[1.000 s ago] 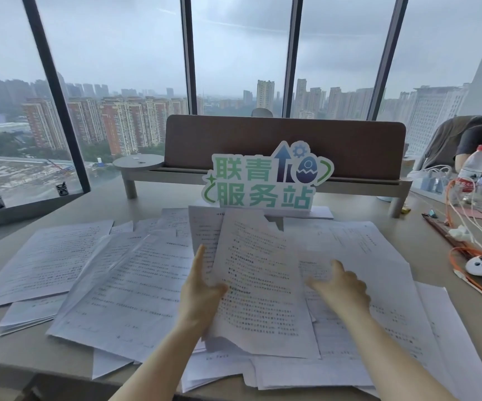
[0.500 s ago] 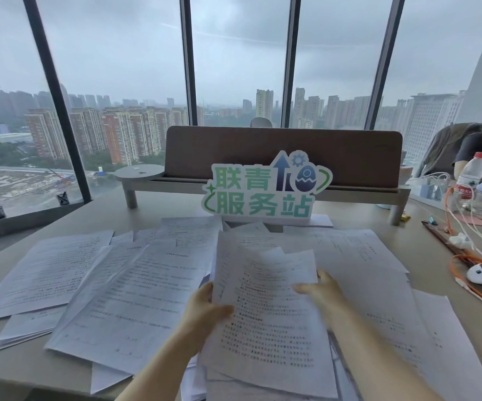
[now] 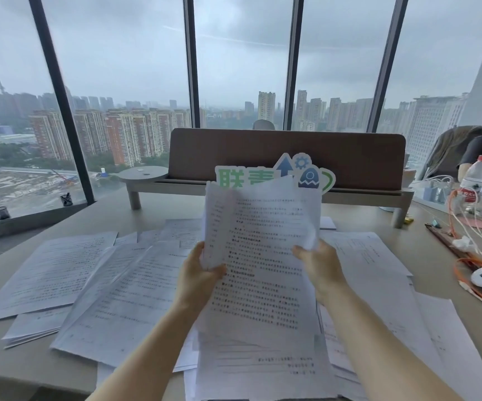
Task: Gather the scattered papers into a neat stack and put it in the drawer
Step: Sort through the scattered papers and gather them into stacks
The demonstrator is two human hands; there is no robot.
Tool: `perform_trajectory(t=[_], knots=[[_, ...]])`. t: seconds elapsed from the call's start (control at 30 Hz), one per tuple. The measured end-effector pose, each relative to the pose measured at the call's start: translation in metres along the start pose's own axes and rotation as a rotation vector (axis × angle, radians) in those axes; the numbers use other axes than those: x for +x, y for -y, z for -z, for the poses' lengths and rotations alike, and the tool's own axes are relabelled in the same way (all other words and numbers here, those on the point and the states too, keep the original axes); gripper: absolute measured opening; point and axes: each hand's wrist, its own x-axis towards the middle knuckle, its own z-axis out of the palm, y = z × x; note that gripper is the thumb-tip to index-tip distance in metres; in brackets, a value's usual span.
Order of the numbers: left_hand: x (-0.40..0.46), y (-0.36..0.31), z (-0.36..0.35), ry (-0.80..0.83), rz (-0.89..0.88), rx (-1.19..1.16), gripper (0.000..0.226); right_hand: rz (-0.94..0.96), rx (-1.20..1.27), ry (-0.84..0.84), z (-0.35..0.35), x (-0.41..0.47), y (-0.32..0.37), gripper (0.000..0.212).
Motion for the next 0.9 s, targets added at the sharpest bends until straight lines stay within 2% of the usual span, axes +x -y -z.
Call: perform_trajectory(t=[0.07,0.23,0.3,0.37,0.43,0.57,0.7,0.83,0.9], knots=[[0.004,-0.016,0.001,-0.029,-0.058,0.004,0.049,0.079,0.069,-0.025,-0.003,-0.003,0.017,0.026],[0.015,-0.054,0.007,-0.098,-0.234,-0.098,0.088,0.291,0.204,-0.026,-0.005,-0.014,0.062,0.022],[0.015,-0.065,0.008,-0.137,-0.312,-0.110,0.090,0.374,0.248,-0.029,-0.007,-0.019,0.075,0.026],[0.013,-0.071,0.008,-0.170,-0.365,-0.118,0.080,0.427,0.280,-0.014,-0.009,-0.022,0.079,0.028],[0.010,-0.065,0.005,-0.163,-0.341,-0.137,0.065,0.428,0.267,0.024,-0.011,-0.025,0.072,0.029],[0.006,-0.023,0.002,-0.058,-0.131,-0.164,0.048,0.324,0.198,0.105,-0.017,-0.030,0.029,0.034],[-0.002,0.011,-0.003,0.011,0.034,-0.048,0.011,0.233,0.082,0.117,-0.020,-0.031,-0.004,0.029],[-0.001,0.019,0.002,-0.067,0.083,-0.001,0.020,0.200,0.107,0.257,-0.017,-0.032,-0.006,0.024],[0.003,0.018,0.010,-0.115,0.101,-0.025,0.018,0.176,0.013,0.214,-0.010,-0.026,-0.007,0.022]])
